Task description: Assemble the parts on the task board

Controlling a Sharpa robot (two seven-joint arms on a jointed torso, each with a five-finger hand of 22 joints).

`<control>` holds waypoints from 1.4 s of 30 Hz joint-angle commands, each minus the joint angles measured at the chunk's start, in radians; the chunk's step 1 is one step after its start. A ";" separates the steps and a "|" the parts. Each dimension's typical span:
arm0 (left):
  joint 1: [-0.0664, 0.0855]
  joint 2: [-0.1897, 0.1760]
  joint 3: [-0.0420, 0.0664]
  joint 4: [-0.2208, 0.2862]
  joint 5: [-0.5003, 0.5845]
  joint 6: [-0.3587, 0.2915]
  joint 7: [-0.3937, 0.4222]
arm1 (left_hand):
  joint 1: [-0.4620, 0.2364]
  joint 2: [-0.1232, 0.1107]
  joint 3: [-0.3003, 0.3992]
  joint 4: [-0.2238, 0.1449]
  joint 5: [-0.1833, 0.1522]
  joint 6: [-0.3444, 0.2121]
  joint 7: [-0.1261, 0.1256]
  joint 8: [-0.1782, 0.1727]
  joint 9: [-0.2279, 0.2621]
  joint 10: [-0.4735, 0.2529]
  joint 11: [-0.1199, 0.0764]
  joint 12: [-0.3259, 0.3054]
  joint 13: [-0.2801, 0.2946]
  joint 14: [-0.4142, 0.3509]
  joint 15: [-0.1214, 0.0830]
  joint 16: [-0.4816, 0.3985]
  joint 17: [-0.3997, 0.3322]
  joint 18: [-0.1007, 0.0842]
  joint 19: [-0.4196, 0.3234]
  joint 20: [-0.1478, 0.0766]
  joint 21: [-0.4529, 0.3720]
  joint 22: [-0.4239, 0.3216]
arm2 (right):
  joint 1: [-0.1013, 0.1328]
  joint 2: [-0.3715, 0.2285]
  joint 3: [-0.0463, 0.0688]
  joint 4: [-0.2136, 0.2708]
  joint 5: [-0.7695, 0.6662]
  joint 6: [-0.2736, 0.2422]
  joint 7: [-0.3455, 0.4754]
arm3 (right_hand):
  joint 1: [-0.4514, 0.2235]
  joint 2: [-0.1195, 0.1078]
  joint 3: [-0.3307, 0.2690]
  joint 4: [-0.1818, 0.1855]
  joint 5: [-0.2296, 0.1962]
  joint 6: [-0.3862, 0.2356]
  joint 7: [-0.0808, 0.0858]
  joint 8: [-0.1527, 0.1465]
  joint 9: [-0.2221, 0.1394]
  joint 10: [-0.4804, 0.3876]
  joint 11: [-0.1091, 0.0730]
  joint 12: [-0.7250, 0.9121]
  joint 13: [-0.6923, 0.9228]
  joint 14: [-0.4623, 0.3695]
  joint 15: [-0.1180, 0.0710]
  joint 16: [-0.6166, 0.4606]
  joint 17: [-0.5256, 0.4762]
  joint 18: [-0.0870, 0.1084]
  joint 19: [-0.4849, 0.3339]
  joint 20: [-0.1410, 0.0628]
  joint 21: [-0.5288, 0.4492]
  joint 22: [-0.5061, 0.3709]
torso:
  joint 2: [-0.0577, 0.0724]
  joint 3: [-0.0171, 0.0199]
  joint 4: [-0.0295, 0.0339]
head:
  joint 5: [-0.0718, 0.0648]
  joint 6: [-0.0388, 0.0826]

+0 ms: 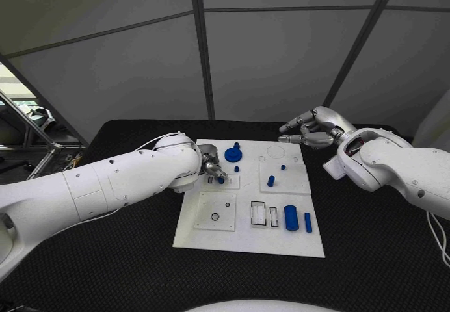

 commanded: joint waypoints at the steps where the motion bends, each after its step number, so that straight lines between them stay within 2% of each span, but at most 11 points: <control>1: -0.002 0.006 -0.002 -0.004 0.001 0.025 -0.001 | -0.029 -0.001 0.023 -0.019 -0.183 0.038 -0.030 0.005 0.010 0.033 -0.017 0.009 0.182 0.093 -0.015 0.007 0.230 -0.079 0.011 -0.004 0.006 0.075 | 0.002 0.002 0.001 0.001 -0.001 0.002 0.009 | -0.006 0.002 0.000 0.000 0.006 0.008 0.001 -0.006 0.002 -0.002 0.000 -0.004 0.037 0.047 -0.007 -0.005 -0.001 0.014 0.006 -0.005 -0.005 0.058 | 0.000 0.0004 0.0012 | -0.001 0.000; 3: -0.002 0.009 -0.002 -0.008 0.001 0.023 -0.002 | -0.040 -0.005 0.003 -0.001 -0.232 0.044 -0.031 0.003 0.014 0.035 -0.016 0.013 0.185 0.094 -0.014 0.009 0.232 -0.080 0.014 -0.008 0.010 0.082 | 0.002 0.003 0.001 0.000 -0.001 0.001 0.009 | -0.006 0.002 0.000 0.000 0.006 0.008 0.001 -0.006 0.002 -0.002 0.000 -0.004 0.037 0.047 -0.007 -0.005 -0.001 0.014 0.006 -0.005 -0.005 0.058 | 0.000 0.0004 0.0014 | -0.001 0.000; 6: -0.002 0.011 -0.002 -0.012 0.001 0.021 -0.004 | -0.049 -0.008 -0.015 0.018 -0.260 0.051 -0.032 0.001 0.018 0.037 -0.017 0.018 0.188 0.095 -0.015 0.012 0.235 -0.082 0.019 -0.010 0.014 0.090 | 0.002 0.004 0.001 -0.001 -0.001 0.001 0.010 | -0.006 0.002 0.000 0.000 0.006 0.008 0.001 -0.006 0.002 -0.002 0.000 -0.004 0.037 0.047 -0.007 -0.005 -0.001 0.014 0.006 -0.005 -0.005 0.058 | 0.000 0.0001 0.0019 | -0.002 -0.002; 24: -0.003 0.006 -0.002 -0.020 0.001 0.003 -0.010 | -0.093 -0.034 -0.097 0.097 -0.271 0.072 -0.034 -0.006 0.039 0.045 -0.019 0.034 0.197 0.097 -0.019 0.022 0.244 -0.087 0.032 -0.014 0.027 0.115 | 0.002 0.005 0.001 -0.002 -0.001 -0.001 0.012 | -0.012 0.002 -0.002 0.003 0.006 0.007 0.002 -0.007 0.002 -0.004 0.000 -0.006 0.034 0.046 -0.007 -0.007 -0.005 0.015 0.004 -0.005 -0.008 0.053 | -0.001 -0.0001 0.0020 | -0.001 0.000; 29: -0.003 -0.003 0.000 -0.011 0.001 -0.015 -0.005 | -0.125 -0.065 -0.142 0.143 -0.276 0.076 -0.034 -0.009 0.045 0.045 -0.019 0.033 0.198 0.097 -0.019 0.021 0.243 -0.087 0.032 -0.014 0.027 0.116 | 0.002 0.005 0.001 -0.005 -0.001 -0.002 0.013 | -0.014 0.002 -0.003 0.003 0.006 0.006 0.002 -0.008 0.001 -0.004 0.000 -0.007 0.033 0.045 -0.007 -0.008 -0.007 0.015 0.003 -0.005 -0.010 0.051 | -0.001 -0.0006 0.0018 | -0.002 0.003; 31: -0.003 -0.006 0.007 -0.009 0.001 -0.020 -0.004 | -0.134 -0.080 -0.162 0.170 -0.274 0.077 -0.035 -0.012 0.047 0.045 -0.020 0.033 0.199 0.097 -0.018 0.020 0.242 -0.086 0.031 -0.014 0.026 0.115 | 0.002 0.005 0.001 -0.005 -0.001 -0.002 0.013 | -0.015 0.001 -0.003 0.003 0.006 0.005 0.002 -0.008 0.001 -0.005 0.001 -0.007 0.033 0.045 -0.007 -0.008 -0.007 0.015 0.003 -0.005 -0.010 0.050 | -0.001 -0.0006 0.0024 | -0.003 0.004; 34: -0.003 -0.012 0.025 -0.002 0.001 -0.031 -0.002 | -0.135 -0.102 -0.189 0.208 -0.274 0.079 -0.036 -0.016 0.049 0.044 -0.021 0.032 0.199 0.096 -0.018 0.019 0.241 -0.086 0.029 -0.014 0.023 0.112 | 0.002 0.005 0.001 -0.007 -0.001 -0.003 0.014 | -0.015 0.001 -0.003 0.003 0.006 0.005 0.002 -0.008 0.001 -0.005 0.001 -0.007 0.033 0.045 -0.007 -0.008 -0.007 0.015 0.003 -0.005 -0.010 0.050 | -0.001 -0.0002 0.0022 | -0.002 0.005; 36: -0.003 -0.015 0.039 0.003 0.001 -0.036 -0.002 | -0.136 -0.107 -0.201 0.211 -0.274 0.079 -0.036 -0.019 0.049 0.044 -0.022 0.032 0.200 0.096 -0.018 0.019 0.241 -0.085 0.028 -0.014 0.023 0.111 | 0.002 0.006 0.001 -0.009 -0.001 -0.004 0.011 | -0.015 0.001 -0.003 0.003 0.006 0.005 0.002 -0.008 0.001 -0.005 0.001 -0.007 0.033 0.045 -0.007 -0.008 -0.007 0.015 0.003 -0.005 -0.010 0.050 | -0.001 0.0002 0.0017 | -0.001 0.007; 38: -0.003 -0.018 0.051 0.009 0.001 -0.039 -0.003 | -0.141 -0.104 -0.224 0.211 -0.274 0.081 -0.035 -0.021 0.051 0.044 -0.021 0.032 0.200 0.096 -0.018 0.018 0.240 -0.085 0.028 -0.014 0.023 0.112 | 0.002 0.006 0.001 -0.011 -0.001 -0.006 0.009 | -0.016 0.001 -0.003 0.003 0.006 0.004 0.002 -0.009 0.001 -0.005 0.001 -0.008 0.032 0.045 -0.007 -0.009 -0.009 0.016 0.003 -0.005 -0.010 0.049 | 0.000 0.0003 0.0020 | -0.001 0.007; 41: -0.002 -0.022 0.066 0.018 0.001 -0.038 -0.002 | -0.141 -0.081 -0.272 0.206 -0.274 0.080 -0.034 -0.026 0.056 0.043 -0.020 0.029 0.200 0.096 -0.017 0.017 0.239 -0.085 0.027 -0.013 0.021 0.111 | 0.002 0.007 0.001 -0.013 -0.001 -0.007 0.009 | -0.016 0.001 -0.003 0.003 0.006 0.004 0.002 -0.009 0.001 -0.005 0.001 -0.008 0.032 0.045 -0.007 -0.009 -0.009 0.016 0.003 -0.005 -0.010 0.049 | 0.000 0.0002 0.0020 | -0.001 0.008; 42: -0.002 -0.023 0.071 0.021 0.001 -0.036 -0.002 | -0.141 -0.081 -0.272 0.206 -0.274 0.080 -0.034 -0.026 0.056 0.043 -0.020 0.029 0.200 0.096 -0.017 0.017 0.239 -0.085 0.027 -0.013 0.021 0.111 | 0.002 0.007 0.001 -0.014 -0.001 -0.007 0.009 | -0.016 0.001 -0.003 0.003 0.006 0.004 0.002 -0.009 0.001 -0.005 0.001 -0.008 0.032 0.045 -0.007 -0.009 -0.009 0.016 0.003 -0.005 -0.010 0.049 | -0.001 0.0005 0.0012 | 0.000 0.007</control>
